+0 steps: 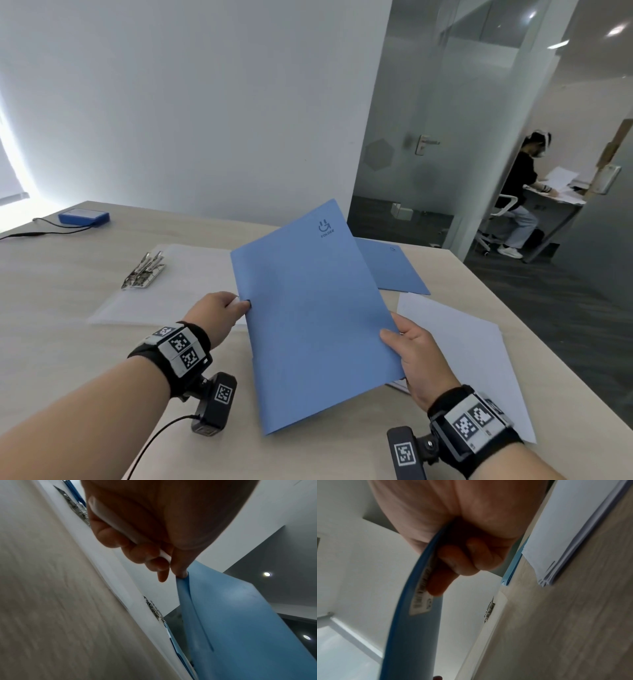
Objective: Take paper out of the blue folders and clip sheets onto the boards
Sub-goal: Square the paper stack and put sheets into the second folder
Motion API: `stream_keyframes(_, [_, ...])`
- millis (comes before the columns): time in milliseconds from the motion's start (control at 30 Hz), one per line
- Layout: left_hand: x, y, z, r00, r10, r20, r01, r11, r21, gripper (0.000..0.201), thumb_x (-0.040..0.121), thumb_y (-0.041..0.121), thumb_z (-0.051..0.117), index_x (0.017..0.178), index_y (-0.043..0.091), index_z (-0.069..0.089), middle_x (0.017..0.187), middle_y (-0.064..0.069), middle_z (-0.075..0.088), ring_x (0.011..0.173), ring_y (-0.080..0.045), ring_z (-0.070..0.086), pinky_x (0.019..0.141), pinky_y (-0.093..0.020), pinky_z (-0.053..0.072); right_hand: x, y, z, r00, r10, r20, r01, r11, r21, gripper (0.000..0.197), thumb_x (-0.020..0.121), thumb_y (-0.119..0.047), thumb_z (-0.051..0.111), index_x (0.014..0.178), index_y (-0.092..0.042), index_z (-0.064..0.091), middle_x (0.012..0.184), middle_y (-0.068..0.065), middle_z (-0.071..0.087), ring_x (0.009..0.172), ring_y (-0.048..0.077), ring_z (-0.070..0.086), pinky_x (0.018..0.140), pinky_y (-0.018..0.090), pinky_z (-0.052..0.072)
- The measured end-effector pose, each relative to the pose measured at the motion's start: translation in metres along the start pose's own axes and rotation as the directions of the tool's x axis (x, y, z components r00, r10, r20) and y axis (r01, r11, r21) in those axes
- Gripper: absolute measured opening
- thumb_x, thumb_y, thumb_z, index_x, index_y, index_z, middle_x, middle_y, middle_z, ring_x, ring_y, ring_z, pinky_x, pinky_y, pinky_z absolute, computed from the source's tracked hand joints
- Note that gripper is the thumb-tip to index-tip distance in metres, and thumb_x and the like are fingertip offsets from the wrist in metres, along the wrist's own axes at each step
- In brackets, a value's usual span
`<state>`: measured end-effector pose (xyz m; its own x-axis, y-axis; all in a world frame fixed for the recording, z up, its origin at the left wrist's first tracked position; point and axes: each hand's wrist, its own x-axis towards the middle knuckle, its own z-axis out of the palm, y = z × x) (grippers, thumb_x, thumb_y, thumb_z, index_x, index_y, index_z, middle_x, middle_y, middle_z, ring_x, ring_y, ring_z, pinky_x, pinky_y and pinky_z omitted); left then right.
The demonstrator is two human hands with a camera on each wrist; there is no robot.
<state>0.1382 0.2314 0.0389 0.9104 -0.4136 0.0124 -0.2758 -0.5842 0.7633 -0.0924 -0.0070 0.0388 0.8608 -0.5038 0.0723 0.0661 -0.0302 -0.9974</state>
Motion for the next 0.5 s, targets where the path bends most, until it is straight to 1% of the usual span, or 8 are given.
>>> stream_keyframes(67, [-0.002, 0.000, 0.004, 0.999, -0.037, 0.022, 0.038, 0.998, -0.055, 0.033, 0.095, 0.035, 0.051, 0.082, 0.007, 0.061, 0.077, -0.008, 0.063, 0.057, -0.021, 0.053, 0.057, -0.029, 0.042, -0.001, 0.001, 0.002, 1.000, -0.004, 0.011, 0.004, 1.000, -0.004, 0.037, 0.102, 0.000, 0.044, 0.124, -0.016, 0.069, 0.117, 0.007, 0.077, 0.107, 0.028, 0.073, 0.089, 0.041, 0.058])
stream_keyframes(133, [-0.004, 0.005, 0.013, 0.985, -0.124, 0.119, 0.156, 0.940, -0.305, 0.029, 0.098, 0.034, 0.045, 0.089, 0.010, 0.059, 0.083, -0.011, 0.062, 0.056, -0.024, 0.056, 0.056, -0.029, 0.048, 0.000, 0.003, 0.004, 1.000, -0.005, 0.015, 0.005, 1.000, 0.015, 0.038, 0.102, 0.001, 0.044, 0.124, -0.016, 0.069, 0.117, 0.007, 0.077, 0.107, 0.028, 0.073, 0.087, 0.040, 0.058])
stream_keyframes(200, [-0.008, 0.010, 0.022, 0.951, -0.192, 0.243, 0.303, 0.740, -0.601, 0.024, 0.098, 0.029, 0.044, 0.102, 0.011, 0.059, 0.091, -0.013, 0.063, 0.064, -0.029, 0.062, 0.058, -0.034, 0.054, 0.001, 0.007, 0.005, 1.000, -0.001, 0.012, 0.000, 0.999, 0.046, 0.038, 0.102, 0.002, 0.043, 0.124, -0.015, 0.069, 0.117, 0.008, 0.077, 0.107, 0.028, 0.073, 0.086, 0.039, 0.058])
stream_keyframes(233, [-0.009, 0.010, 0.026, 0.938, -0.217, 0.271, 0.346, 0.649, -0.678, 0.025, 0.096, 0.027, 0.046, 0.106, 0.011, 0.062, 0.093, -0.012, 0.066, 0.069, -0.030, 0.064, 0.060, -0.035, 0.055, 0.002, 0.008, 0.005, 1.000, 0.004, 0.007, -0.004, 0.998, 0.061, 0.038, 0.102, 0.002, 0.043, 0.123, -0.015, 0.069, 0.117, 0.009, 0.077, 0.107, 0.029, 0.073, 0.085, 0.039, 0.058])
stream_keyframes(300, [-0.010, 0.006, 0.035, 0.926, -0.255, 0.280, 0.377, 0.554, -0.743, 0.028, 0.089, 0.030, 0.053, 0.107, 0.015, 0.067, 0.095, -0.007, 0.073, 0.078, -0.029, 0.068, 0.067, -0.036, 0.054, 0.003, 0.012, 0.004, 1.000, 0.021, -0.005, -0.020, 0.996, 0.092, 0.037, 0.101, 0.003, 0.044, 0.122, -0.014, 0.070, 0.117, 0.011, 0.077, 0.107, 0.031, 0.073, 0.084, 0.040, 0.058])
stream_keyframes(367, [-0.012, 0.004, 0.043, 0.932, -0.249, 0.265, 0.360, 0.534, -0.765, 0.026, 0.087, 0.028, 0.058, 0.110, 0.019, 0.065, 0.104, -0.004, 0.074, 0.093, -0.028, 0.070, 0.074, -0.039, 0.055, 0.004, 0.017, 0.004, 0.999, 0.033, -0.014, -0.032, 0.994, 0.109, 0.037, 0.100, 0.003, 0.044, 0.121, -0.014, 0.071, 0.116, 0.011, 0.076, 0.106, 0.031, 0.073, 0.085, 0.040, 0.058])
stream_keyframes(433, [-0.014, 0.006, 0.050, 0.938, -0.217, 0.272, 0.346, 0.504, -0.792, 0.031, 0.085, 0.015, 0.062, 0.116, 0.019, 0.060, 0.113, -0.007, 0.073, 0.102, -0.031, 0.069, 0.082, -0.049, 0.056, 0.005, 0.019, 0.005, 0.999, 0.034, -0.018, -0.032, 0.994, 0.107, 0.037, 0.100, 0.003, 0.044, 0.120, -0.014, 0.071, 0.116, 0.011, 0.077, 0.106, 0.030, 0.073, 0.086, 0.040, 0.057])
stream_keyframes(500, [-0.016, 0.011, 0.054, 0.946, -0.201, 0.252, 0.320, 0.481, -0.816, 0.034, 0.085, 0.000, 0.059, 0.116, 0.015, 0.058, 0.111, -0.012, 0.072, 0.097, -0.033, 0.070, 0.079, -0.051, 0.058, 0.005, 0.019, 0.007, 0.999, 0.030, -0.021, -0.028, 0.994, 0.106, 0.037, 0.100, 0.004, 0.044, 0.120, -0.013, 0.071, 0.116, 0.010, 0.077, 0.106, 0.028, 0.073, 0.087, 0.040, 0.057])
